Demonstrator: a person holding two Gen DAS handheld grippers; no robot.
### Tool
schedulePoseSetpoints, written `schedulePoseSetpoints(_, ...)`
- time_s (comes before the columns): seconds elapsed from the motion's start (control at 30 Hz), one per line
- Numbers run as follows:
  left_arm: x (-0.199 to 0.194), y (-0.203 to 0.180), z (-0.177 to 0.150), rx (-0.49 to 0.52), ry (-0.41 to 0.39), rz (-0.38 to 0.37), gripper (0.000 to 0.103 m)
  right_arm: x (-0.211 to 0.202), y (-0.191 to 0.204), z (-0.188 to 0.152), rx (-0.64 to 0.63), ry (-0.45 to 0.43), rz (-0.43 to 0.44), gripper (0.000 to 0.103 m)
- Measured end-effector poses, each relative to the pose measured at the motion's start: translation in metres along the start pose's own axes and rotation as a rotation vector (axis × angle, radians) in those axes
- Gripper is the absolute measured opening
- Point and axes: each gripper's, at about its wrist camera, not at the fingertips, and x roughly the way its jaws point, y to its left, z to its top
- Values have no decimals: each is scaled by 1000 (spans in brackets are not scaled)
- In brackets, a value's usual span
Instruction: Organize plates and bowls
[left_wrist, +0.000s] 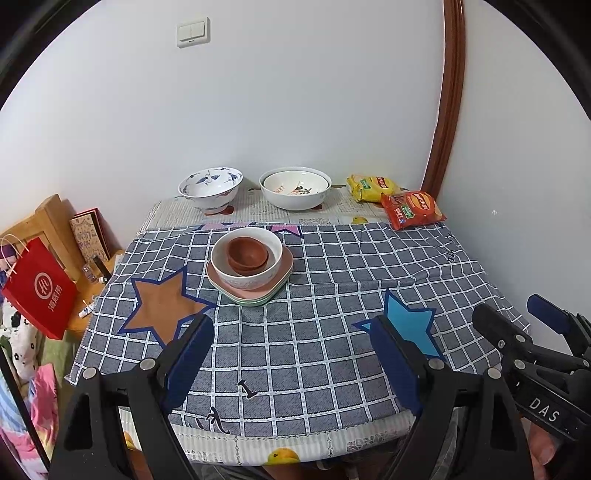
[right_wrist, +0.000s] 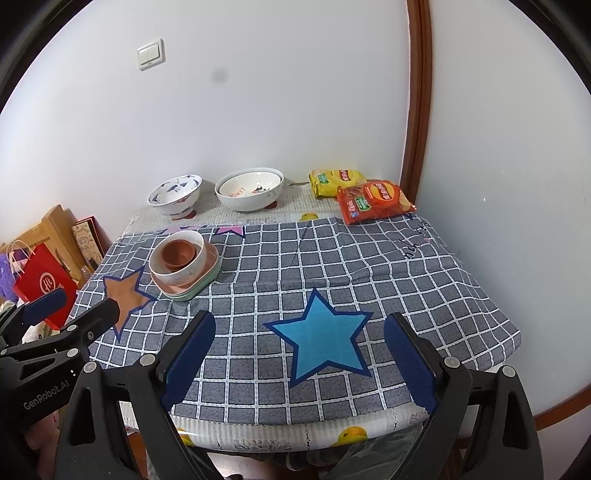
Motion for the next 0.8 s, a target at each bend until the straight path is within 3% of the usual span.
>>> schedulePoseSetpoints(0.8,0,1,-2,5,3,-5,86,-1,1,-1,-1,-2,4,92)
